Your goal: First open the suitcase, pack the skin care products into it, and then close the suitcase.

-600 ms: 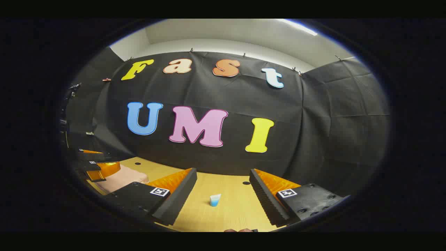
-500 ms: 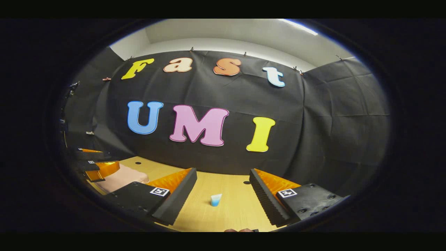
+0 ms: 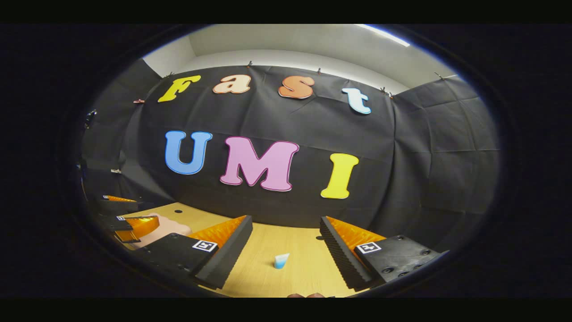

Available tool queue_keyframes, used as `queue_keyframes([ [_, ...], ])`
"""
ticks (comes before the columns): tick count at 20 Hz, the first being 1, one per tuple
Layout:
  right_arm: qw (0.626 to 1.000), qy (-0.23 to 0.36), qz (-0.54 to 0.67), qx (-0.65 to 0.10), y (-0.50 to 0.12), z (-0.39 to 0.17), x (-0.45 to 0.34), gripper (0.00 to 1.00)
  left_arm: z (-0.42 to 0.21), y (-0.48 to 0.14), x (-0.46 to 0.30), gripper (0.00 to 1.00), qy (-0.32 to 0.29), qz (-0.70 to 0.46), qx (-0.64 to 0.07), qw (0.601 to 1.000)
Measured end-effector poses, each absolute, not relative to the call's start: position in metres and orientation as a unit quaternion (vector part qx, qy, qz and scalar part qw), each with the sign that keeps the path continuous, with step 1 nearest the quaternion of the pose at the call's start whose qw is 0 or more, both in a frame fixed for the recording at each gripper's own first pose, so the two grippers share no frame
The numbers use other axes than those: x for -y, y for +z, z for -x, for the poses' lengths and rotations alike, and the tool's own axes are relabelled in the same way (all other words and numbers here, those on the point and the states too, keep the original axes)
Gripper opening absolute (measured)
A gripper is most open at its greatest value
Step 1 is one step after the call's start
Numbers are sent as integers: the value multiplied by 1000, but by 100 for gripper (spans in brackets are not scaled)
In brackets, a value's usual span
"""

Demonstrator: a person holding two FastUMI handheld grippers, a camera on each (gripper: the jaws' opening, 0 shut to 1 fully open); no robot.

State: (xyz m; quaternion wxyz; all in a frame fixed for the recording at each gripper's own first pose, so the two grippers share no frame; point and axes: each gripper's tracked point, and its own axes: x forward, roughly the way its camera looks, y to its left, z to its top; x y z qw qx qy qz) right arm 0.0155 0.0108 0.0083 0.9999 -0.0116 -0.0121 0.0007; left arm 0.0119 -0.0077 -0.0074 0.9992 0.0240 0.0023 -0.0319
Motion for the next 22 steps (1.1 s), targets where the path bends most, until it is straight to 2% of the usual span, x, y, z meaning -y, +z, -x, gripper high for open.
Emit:
queue_keyframes([
  [3,1000,-11,21,8,6,-11,-3,96,-17,-12,18,95,-49,-25,-5,998],
  [10,999,-36,29,7,3,6,13,96,-26,-66,33,95,-74,-33,-63,995],
  [13,999,-25,39,13,-1,3,17,96,-39,-110,41,95,-80,-18,-133,988],
  [16,999,-11,40,20,-3,-11,25,96,-58,-141,42,95,-71,-5,-175,982],
  [18,999,9,37,8,-17,-21,28,96,-71,-168,25,95,-34,-15,-215,976],
  [22,999,36,32,-18,-48,-41,47,96,-97,-205,16,96,-4,-32,-274,961],
])
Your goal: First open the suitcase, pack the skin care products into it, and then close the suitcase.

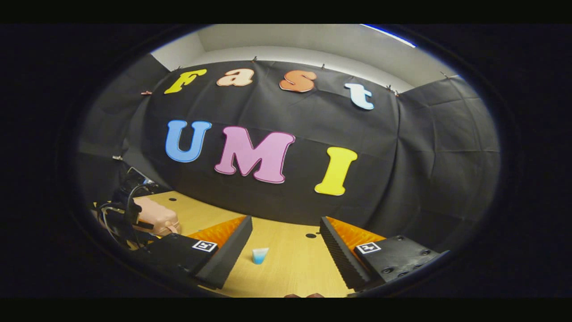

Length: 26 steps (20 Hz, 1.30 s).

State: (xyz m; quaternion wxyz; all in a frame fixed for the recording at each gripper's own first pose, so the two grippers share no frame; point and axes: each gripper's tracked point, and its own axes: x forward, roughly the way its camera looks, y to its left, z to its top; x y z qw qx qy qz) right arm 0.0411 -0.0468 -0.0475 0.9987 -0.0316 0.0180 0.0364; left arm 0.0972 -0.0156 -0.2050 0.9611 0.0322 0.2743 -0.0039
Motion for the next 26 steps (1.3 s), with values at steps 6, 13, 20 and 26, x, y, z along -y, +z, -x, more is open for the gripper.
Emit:
queue_keyframes([
  [6,998,38,6,-54,-85,-72,83,97,-131,-239,22,96,19,-30,-330,943],
  [13,996,40,-7,-77,-105,-93,100,96,-141,-266,16,20,17,-3,-392,920],
  [20,994,54,-14,-90,-120,-108,95,97,-131,-206,10,14,17,-35,-376,926],
  [26,992,77,-25,-95,-122,-123,81,96,-102,-98,-42,14,46,-37,-318,946],
])
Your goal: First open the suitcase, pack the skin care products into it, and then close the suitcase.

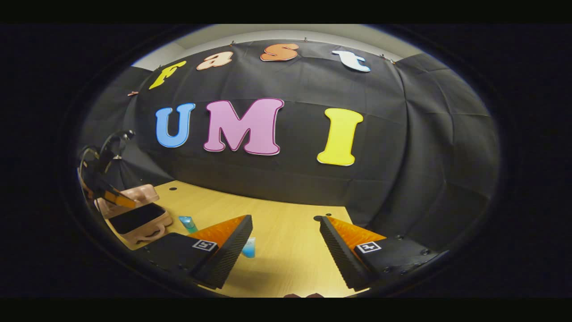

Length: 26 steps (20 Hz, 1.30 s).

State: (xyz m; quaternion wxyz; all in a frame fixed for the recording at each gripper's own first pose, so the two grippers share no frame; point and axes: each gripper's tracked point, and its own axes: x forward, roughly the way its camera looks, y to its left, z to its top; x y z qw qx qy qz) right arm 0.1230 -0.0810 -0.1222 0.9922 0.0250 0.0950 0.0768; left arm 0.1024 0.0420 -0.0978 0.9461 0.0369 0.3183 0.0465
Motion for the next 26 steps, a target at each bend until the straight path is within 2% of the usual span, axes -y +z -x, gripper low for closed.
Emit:
queue_keyframes([
  [3,990,97,-30,-98,-122,-130,67,96,-89,-39,-94,14,79,-33,-282,956],
  [6,990,88,-37,-104,-117,-130,52,96,-74,5,-161,12,99,-59,-244,963],
  [9,993,61,-44,-94,-103,-125,32,96,-63,20,-231,11,118,-60,-229,964],
  [12,995,37,-44,-86,-88,-118,8,96,-57,26,-299,11,111,-36,-207,971],
  [15,995,22,-34,-93,-78,-114,-18,97,-62,7,-377,11,95,-46,-201,974],
  [19,996,-10,-24,-87,-61,-105,-41,96,-79,-51,-489,11,121,-26,-230,965],
  [26,993,-29,1,-115,-54,-98,-63,96,-102,-182,-574,11,140,30,-310,940],
])
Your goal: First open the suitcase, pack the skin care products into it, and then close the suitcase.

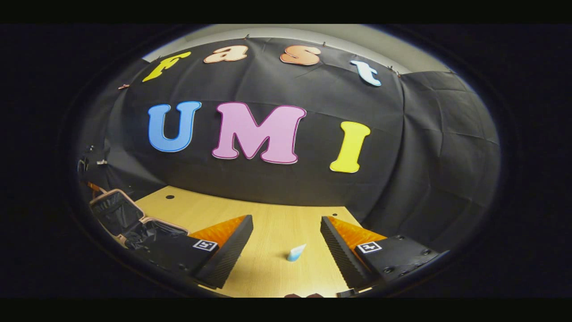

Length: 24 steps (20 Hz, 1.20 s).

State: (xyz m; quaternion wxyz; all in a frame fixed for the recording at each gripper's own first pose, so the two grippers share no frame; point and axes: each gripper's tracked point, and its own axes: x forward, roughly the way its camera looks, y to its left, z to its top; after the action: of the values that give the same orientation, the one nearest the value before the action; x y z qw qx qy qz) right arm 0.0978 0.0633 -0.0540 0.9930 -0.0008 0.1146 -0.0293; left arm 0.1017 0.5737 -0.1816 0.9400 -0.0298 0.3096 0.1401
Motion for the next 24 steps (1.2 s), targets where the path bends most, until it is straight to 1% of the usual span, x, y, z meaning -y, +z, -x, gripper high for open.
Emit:
queue_keyframes([
  [1,992,-33,3,-118,-54,-96,-64,97,-103,-198,-580,15,146,36,-322,935],
  [2,992,-36,6,-122,-53,-95,-65,96,-104,-212,-576,12,153,43,-336,928],
  [4,992,-43,10,-120,-51,-92,-65,97,-104,-227,-577,14,164,41,-351,921],
  [5,992,-45,11,-120,-52,-89,-67,96,-106,-226,-581,17,167,27,-348,922],
  [7,991,-47,12,-123,-54,-85,-71,96,-113,-220,-574,19,142,26,-333,932],
  [8,991,-47,12,-126,-56,-82,-73,96,-112,-216,-570,24,133,26,-328,935],
  [10,991,-45,10,-127,-58,-80,-78,96,-117,-209,-566,39,127,19,-311,942],
  [11,991,-45,10,-126,-58,-77,-80,96,-119,-199,-558,59,121,14,-296,947],
  [12,991,-43,9,-125,-59,-75,-81,96,-120,-186,-546,65,112,9,-278,954],
  [14,992,-42,10,-121,-59,-71,-84,96,-124,-158,-513,70,85,2,-234,969],
  [15,992,-43,8,-119,-58,-69,-84,96,-127,-143,-493,80,68,0,-212,975],
  [17,992,-42,0,-117,-60,-66,-86,96,-126,-113,-452,90,35,-7,-170,985],
  [20,993,-40,-3,-111,-61,-62,-89,96,-121,-72,-383,95,-7,-20,-115,993],
  [24,994,-33,3,-105,-60,-59,-91,96,-106,-39,-277,95,-80,3,-77,994],
])
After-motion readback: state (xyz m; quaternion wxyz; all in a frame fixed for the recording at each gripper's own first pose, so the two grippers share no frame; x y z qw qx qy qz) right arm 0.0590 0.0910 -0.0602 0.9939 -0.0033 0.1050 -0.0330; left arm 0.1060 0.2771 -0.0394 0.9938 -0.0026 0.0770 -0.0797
